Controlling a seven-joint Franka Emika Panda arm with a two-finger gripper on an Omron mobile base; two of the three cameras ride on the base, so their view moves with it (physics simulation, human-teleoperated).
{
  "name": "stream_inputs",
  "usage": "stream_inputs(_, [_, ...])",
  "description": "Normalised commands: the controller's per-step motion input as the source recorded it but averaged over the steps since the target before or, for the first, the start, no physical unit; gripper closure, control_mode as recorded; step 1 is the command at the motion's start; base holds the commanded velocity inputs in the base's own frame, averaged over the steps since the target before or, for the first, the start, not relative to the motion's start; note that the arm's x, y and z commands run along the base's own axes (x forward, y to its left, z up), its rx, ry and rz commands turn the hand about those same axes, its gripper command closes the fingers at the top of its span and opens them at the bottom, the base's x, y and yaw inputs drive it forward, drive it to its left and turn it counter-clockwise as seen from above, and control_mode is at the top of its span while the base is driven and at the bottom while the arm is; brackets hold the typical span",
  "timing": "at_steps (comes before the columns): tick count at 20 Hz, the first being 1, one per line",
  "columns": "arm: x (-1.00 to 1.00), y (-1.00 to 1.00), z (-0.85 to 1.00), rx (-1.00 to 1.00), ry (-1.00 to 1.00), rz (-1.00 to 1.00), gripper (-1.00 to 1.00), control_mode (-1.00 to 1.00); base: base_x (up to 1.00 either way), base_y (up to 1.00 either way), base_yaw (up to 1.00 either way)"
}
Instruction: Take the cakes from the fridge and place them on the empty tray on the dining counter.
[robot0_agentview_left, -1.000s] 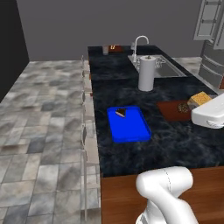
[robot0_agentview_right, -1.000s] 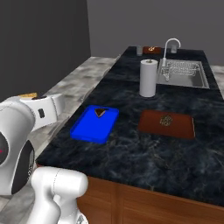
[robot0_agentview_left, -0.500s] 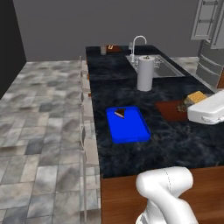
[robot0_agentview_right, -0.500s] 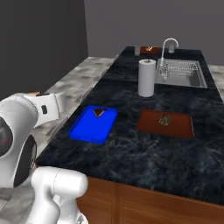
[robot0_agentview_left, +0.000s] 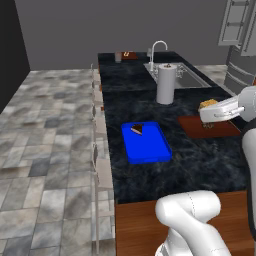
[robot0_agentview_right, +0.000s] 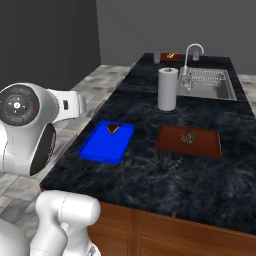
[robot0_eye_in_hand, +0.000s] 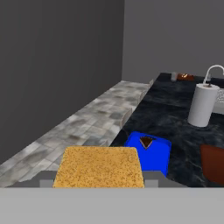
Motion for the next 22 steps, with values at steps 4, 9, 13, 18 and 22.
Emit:
stream_inputs(4, [0.05,0.0,-0.63,-0.03,-0.04,0.0,1.0,-1.0,0.0,0.0,0.0])
stream_inputs(9, [0.25,0.0,-0.53,-0.02,-0.04,0.0,1.0,-1.0,0.0,0.0,0.0])
stream_inputs(13, [0.51,0.0,-0.15,0.0,0.17,0.0,1.0,-1.0,0.0,0.0,0.0])
stream_inputs(18, [0.47,0.0,-0.2,0.0,0.21,0.0,1.0,-1.0,0.0,0.0,0.0])
stream_inputs(22, [0.34,0.0,-0.49,0.0,0.03,0.0,1.0,-1.0,0.0,0.0,0.0])
